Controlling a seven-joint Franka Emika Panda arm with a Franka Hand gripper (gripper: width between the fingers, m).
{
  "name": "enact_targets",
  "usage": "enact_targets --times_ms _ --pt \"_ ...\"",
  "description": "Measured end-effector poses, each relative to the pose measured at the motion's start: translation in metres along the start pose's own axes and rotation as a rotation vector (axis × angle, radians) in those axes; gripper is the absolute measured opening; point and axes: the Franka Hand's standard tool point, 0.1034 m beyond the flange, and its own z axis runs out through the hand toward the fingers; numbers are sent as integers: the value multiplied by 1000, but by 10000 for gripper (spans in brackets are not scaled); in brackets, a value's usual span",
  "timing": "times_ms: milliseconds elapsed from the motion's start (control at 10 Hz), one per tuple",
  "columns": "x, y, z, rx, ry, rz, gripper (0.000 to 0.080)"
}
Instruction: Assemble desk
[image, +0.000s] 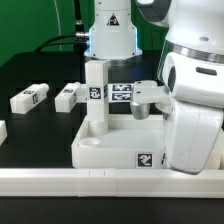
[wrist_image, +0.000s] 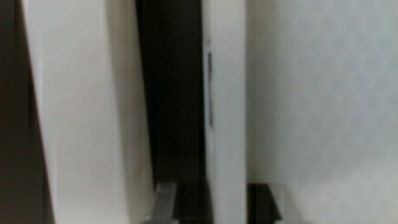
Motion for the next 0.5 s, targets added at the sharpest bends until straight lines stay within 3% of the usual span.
enact_targets --times_ms 200,300,500 --pt "2 1 -2 -4 0 -4 63" --pt "1 0 -4 7 -4 -4 63" --pt "-4 -10 -10 65 -27 -3 425"
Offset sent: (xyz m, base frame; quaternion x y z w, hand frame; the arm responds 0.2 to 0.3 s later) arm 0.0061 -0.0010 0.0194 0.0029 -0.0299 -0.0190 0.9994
